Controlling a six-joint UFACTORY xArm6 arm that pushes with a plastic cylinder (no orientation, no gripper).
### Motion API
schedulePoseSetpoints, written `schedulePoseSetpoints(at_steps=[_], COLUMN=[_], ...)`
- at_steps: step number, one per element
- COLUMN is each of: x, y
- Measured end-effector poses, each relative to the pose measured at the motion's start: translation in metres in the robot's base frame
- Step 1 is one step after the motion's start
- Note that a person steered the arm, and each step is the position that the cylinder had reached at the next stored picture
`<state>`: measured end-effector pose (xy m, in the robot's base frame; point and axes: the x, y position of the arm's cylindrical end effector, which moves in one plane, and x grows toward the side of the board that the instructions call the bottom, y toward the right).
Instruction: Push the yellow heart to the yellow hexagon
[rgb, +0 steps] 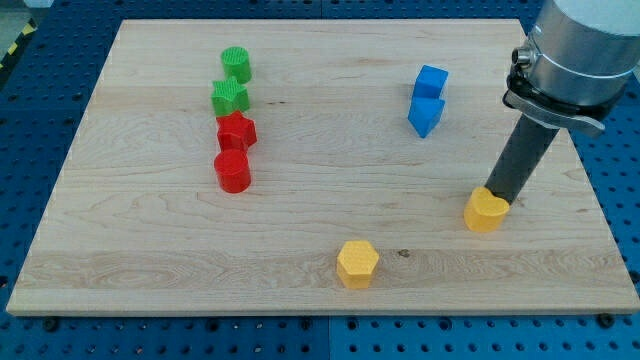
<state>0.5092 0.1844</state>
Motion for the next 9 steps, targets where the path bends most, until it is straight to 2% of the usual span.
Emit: schedulePoseSetpoints(at_steps=[2,6,9], x=[0.031,0.043,0.041], y=[-0.003,-0.085,-0.095])
